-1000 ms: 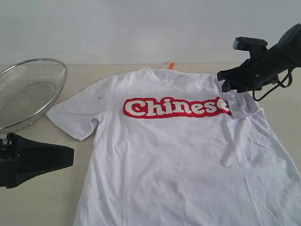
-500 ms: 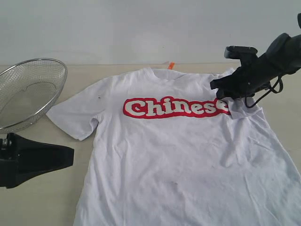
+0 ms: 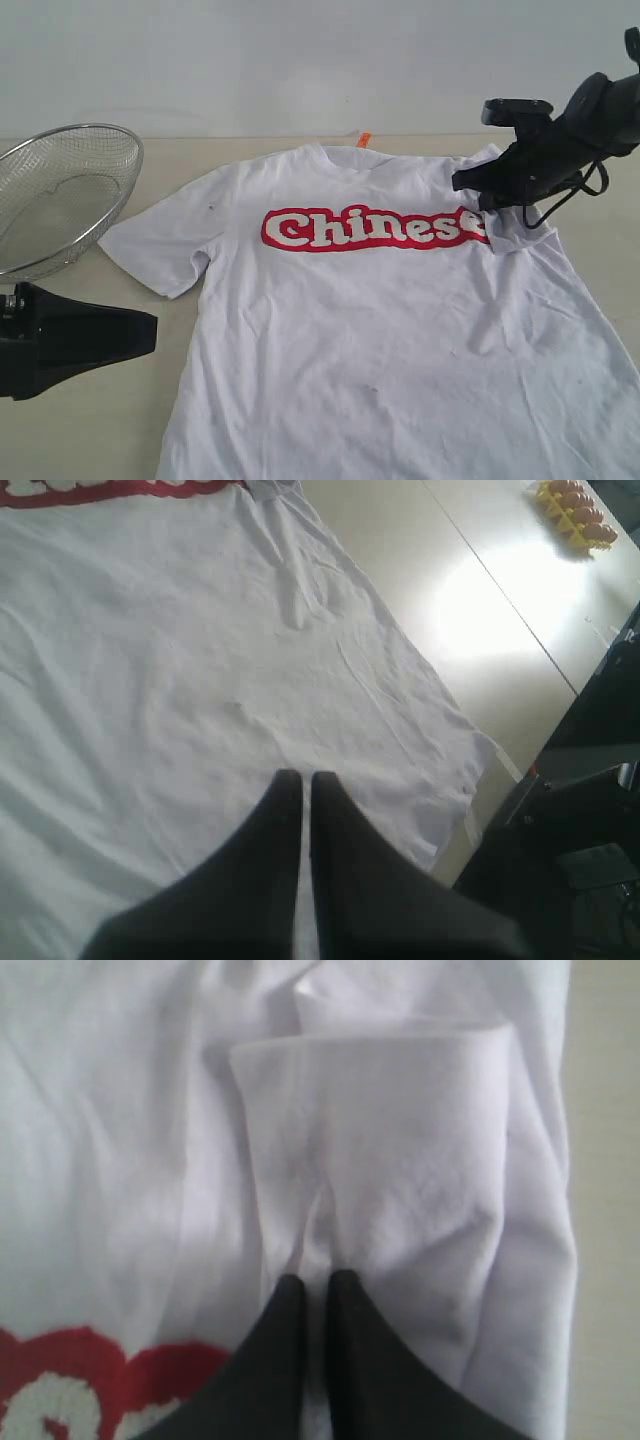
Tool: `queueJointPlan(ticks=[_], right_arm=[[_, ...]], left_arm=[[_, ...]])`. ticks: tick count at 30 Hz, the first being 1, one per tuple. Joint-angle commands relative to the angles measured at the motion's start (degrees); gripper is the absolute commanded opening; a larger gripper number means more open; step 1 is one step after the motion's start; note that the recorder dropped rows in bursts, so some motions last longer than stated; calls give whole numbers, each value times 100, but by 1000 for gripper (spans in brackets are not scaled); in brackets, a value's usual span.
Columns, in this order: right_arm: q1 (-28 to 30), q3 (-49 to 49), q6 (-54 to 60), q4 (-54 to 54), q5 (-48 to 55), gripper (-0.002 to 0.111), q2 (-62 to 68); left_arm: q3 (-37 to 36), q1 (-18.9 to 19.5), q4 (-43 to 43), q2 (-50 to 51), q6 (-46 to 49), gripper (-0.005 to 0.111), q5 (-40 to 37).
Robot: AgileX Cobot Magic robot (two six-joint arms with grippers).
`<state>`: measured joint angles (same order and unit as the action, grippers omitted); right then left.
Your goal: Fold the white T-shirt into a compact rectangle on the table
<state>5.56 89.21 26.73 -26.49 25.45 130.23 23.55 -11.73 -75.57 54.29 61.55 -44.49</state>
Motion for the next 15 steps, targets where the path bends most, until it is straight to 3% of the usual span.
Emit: queueJointPlan(ticks=[1,7,15], right_arm=[[-10,-52,-139,73,270,0,133],[-10,-52,-210,-444,348,0,54],[-10,-52,589,-1833,643,0,43]], left_arm=[[11,-29,-2,42,-29,4,-29],[11,-29,-2,42,-29,4,-29],[11,-29,-2,42,-29,4,-29]])
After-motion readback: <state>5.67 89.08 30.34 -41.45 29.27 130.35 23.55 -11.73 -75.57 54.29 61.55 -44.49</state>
